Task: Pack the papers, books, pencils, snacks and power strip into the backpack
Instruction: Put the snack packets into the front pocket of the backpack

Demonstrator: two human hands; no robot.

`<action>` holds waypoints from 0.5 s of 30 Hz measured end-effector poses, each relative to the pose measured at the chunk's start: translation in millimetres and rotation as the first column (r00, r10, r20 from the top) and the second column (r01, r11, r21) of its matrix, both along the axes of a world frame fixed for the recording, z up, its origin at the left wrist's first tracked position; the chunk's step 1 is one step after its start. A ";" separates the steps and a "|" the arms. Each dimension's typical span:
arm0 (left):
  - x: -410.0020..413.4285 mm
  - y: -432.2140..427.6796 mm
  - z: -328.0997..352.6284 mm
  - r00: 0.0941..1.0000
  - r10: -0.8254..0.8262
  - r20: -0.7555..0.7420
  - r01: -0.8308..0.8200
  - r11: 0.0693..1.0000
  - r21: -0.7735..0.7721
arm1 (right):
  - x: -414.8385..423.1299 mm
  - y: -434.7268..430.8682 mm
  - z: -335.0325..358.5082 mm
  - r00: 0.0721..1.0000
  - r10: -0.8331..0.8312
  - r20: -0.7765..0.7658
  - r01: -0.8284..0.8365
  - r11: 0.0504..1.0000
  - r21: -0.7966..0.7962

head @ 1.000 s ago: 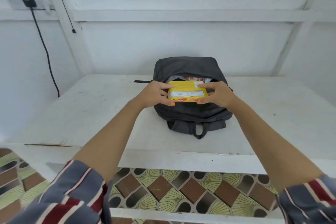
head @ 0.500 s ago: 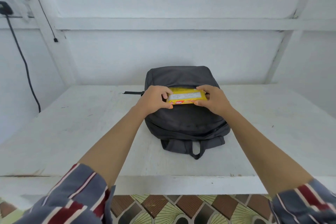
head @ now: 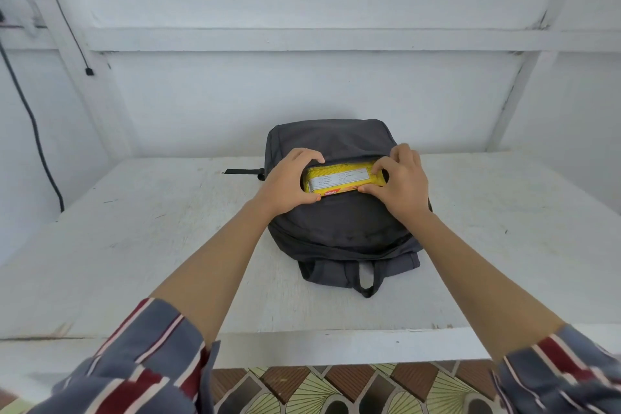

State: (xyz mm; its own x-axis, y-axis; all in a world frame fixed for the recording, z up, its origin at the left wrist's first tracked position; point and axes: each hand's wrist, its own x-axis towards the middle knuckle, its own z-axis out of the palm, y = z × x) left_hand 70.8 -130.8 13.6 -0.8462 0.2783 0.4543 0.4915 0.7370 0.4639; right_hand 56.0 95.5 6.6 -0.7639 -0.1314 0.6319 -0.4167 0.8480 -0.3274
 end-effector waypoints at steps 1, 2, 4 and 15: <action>-1.0 -0.3 -0.1 1.000 -0.009 0.001 0.009 1.000 0.013 | -0.9 0.8 0.4 0.999 0.007 -0.032 -0.008 1.000 -0.005; -1.8 -0.5 0.1 1.000 -0.012 0.000 0.012 1.000 0.020 | -2.3 1.7 1.4 0.999 0.023 -0.024 -0.023 1.000 -0.014; -3.6 -0.7 1.5 1.000 -0.011 -0.006 0.011 1.000 0.026 | -6.0 2.7 3.9 0.996 0.072 0.058 -0.068 0.996 -0.056; -21.7 -4.3 4.8 0.998 -0.029 -0.056 0.032 0.998 0.055 | -24.4 0.6 8.6 0.960 0.197 0.201 -0.151 0.964 -0.220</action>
